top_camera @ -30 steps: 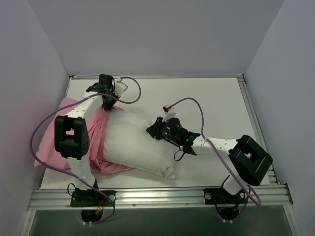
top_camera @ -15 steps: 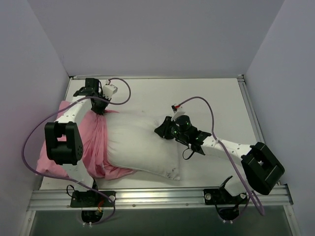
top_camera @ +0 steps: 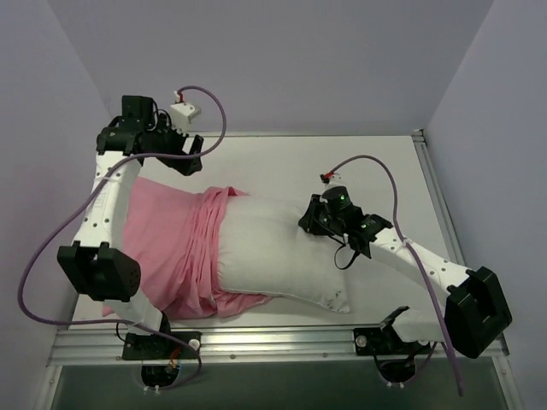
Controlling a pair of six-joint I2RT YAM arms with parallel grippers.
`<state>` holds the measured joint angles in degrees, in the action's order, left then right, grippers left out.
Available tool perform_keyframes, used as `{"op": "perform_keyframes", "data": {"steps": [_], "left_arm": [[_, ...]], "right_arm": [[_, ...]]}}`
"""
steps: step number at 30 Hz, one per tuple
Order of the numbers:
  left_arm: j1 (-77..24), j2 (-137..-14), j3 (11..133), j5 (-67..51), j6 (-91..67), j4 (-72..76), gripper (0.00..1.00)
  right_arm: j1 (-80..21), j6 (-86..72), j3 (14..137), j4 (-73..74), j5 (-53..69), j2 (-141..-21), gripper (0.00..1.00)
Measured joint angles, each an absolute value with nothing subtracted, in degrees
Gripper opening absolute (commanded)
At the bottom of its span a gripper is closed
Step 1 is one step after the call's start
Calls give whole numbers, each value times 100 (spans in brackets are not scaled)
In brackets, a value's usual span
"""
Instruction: Remove the pillowcase from the pillow
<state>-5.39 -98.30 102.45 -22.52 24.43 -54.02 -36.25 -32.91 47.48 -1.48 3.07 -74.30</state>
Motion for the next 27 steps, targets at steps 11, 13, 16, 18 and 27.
{"op": "perform_keyframes", "data": {"steps": [11,13,16,18,27], "left_arm": [[882,-7308,8554,-2029,3339,-7078,94],[1002,-7185,7677,-1824,3555,-7334,94],[1103,-7220,6602,-1559,3837,-7470,94],[1221,-7196,6261,-1406,3981,-7557,94],[1973,-6954,5782,-923,4416,-7308,94]], "right_arm": [[-2661,-3308,4239,244,211,-6611,0],[-2657,-3297,4226,239,211,-6611,0],[-2596,-3293,4204,213,250,-6608,0],[-2515,-3284,4198,191,307,-6608,0],[-2158,-3094,4198,97,589,-6700,0]]}}
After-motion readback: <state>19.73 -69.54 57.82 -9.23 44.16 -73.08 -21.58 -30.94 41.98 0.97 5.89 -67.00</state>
